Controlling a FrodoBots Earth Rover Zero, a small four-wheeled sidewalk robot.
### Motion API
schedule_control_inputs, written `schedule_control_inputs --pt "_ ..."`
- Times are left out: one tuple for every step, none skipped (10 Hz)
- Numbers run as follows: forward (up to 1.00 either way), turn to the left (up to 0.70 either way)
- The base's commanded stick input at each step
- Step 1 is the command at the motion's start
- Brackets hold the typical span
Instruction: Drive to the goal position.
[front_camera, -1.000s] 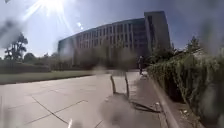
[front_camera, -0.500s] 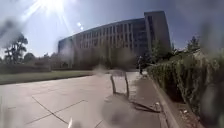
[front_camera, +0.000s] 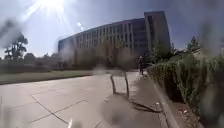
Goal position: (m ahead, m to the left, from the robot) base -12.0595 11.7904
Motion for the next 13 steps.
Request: schedule_control_inputs --pt "0.05 0.00" --pt "0.05 0.00" --pt "0.05 0.00" --pt "0.05 0.00" --pt "0.05 0.00" --pt "0.05 0.00" --pt "0.05 0.00" --pt "0.05 0.00" --pt "0.05 0.00" --pt "0.06 0.00" --pt "0.05 0.00" --pt "0.05 0.00" --pt "0.05 0.00"
